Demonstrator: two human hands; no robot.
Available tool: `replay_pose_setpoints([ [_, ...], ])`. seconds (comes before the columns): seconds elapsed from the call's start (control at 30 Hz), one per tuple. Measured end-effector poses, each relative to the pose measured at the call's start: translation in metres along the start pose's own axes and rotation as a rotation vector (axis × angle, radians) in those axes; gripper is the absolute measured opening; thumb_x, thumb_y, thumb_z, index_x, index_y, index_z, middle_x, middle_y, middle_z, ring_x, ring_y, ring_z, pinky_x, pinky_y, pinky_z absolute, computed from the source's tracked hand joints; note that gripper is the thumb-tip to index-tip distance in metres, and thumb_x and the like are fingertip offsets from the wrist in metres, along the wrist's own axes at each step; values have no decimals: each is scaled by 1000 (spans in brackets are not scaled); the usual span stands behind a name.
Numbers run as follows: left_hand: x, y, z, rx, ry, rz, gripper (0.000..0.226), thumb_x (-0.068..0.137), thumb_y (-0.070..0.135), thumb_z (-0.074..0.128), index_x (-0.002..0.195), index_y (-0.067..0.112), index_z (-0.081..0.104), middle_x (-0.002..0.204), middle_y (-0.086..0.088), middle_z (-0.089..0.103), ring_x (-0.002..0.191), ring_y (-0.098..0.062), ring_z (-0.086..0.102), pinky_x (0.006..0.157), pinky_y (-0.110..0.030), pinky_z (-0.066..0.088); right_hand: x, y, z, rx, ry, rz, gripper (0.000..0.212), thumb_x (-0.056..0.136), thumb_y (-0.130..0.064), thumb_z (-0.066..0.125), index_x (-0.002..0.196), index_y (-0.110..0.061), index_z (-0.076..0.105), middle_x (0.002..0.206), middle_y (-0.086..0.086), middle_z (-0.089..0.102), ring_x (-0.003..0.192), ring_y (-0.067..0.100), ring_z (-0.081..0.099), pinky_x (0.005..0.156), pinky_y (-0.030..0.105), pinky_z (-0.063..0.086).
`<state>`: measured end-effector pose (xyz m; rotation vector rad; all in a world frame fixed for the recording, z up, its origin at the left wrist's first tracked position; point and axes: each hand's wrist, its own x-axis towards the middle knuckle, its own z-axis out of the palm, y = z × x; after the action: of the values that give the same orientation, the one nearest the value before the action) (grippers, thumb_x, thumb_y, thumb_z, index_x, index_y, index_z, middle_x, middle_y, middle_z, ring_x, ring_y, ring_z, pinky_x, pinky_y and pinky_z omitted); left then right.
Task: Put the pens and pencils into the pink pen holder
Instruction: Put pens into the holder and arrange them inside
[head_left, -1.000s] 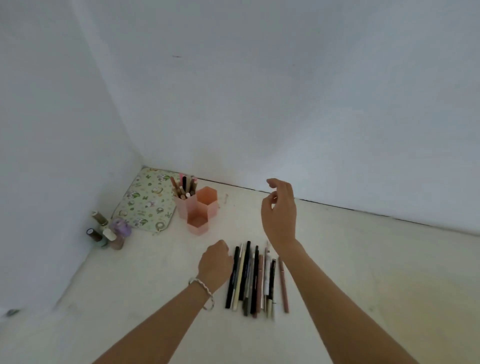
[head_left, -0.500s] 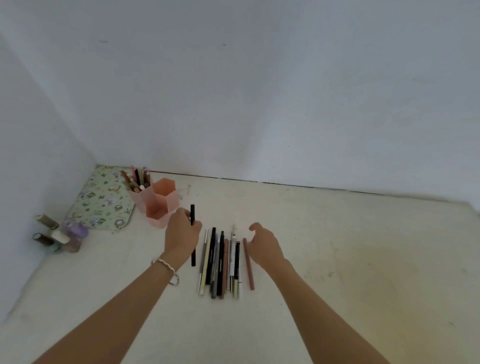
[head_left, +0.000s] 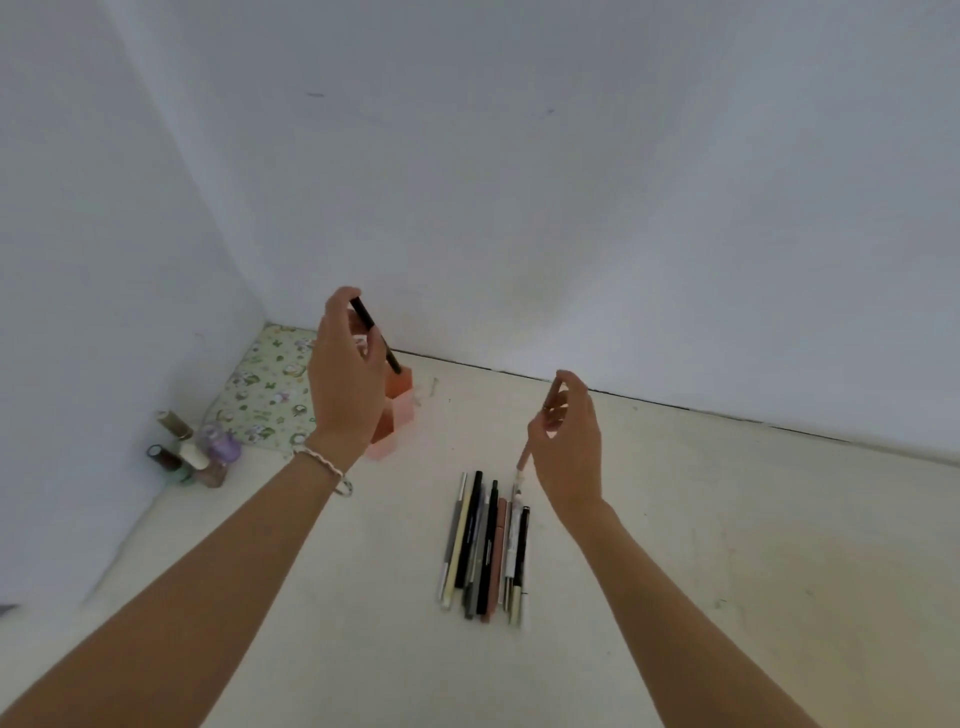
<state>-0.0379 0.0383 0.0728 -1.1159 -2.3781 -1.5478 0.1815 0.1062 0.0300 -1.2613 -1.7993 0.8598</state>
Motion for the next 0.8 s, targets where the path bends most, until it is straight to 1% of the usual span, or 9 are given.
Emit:
replay_pose_setpoints([
  [0.03,7,-3,1,94,-14,52,34,94,14,58,125,21,47,101,0,66,86,-16,61,82,-26,48,6,-10,4,68,16,-17,52,88,0,54,130,-28,43,100,-6,54,78,5,59,59,9,46],
  [0.1,19,-12,5,317,-68,148,28,93,18,60,120,18,53,97,-1,69,99,-24,61,96,-39,41,16,-26,13,124,28,-54,52,89,-1,55,129,-31,43,101,-9,54,83,11,61,67,11,48],
  [0.17,25,-22,10,485,-150,202,23,93,21,61,115,18,59,96,-1,71,111,-26,56,102,-42,34,24,-35,21,168,30,-83,51,89,-1,56,129,-30,44,102,-7,55,84,12,62,69,8,46],
  [0.27,30,-38,14,660,-240,266,17,92,21,60,109,20,63,97,-1,71,116,-25,54,104,-41,30,33,-46,39,225,18,-90,51,89,-1,57,129,-29,44,103,-5,56,84,11,63,68,6,45],
  [0.33,32,-45,14,719,-276,300,19,91,19,61,109,19,69,106,-3,69,119,-27,52,106,-43,30,39,-52,55,256,3,-91,49,90,-2,57,128,-30,44,103,-6,56,85,11,63,69,8,47],
  [0.47,40,-46,2,619,-214,272,29,93,25,59,119,17,69,122,-6,63,124,-29,51,106,-45,33,52,-65,97,276,-43,-105,45,91,-5,57,125,-31,44,102,-9,55,86,9,63,77,21,55],
  [0.6,39,-33,-22,437,-99,269,30,91,16,56,119,14,64,116,-5,64,118,-28,53,99,-41,39,51,-66,134,212,-163,-111,45,91,-6,55,124,-34,42,103,-9,56,87,9,62,82,34,55],
  [0.7,20,-26,-33,315,-45,300,22,85,5,59,106,9,66,102,-4,66,103,-26,57,91,-36,43,43,-58,146,98,-270,-146,45,93,-8,53,132,-30,44,112,-4,58,95,12,62,86,39,54],
  [0.8,-18,-23,-27,170,-113,348,13,83,-2,59,91,8,64,88,-1,62,80,-13,53,75,-23,45,43,-52,138,23,-257,-193,52,97,-4,45,143,-27,42,119,2,62,104,12,61,91,33,53],
])
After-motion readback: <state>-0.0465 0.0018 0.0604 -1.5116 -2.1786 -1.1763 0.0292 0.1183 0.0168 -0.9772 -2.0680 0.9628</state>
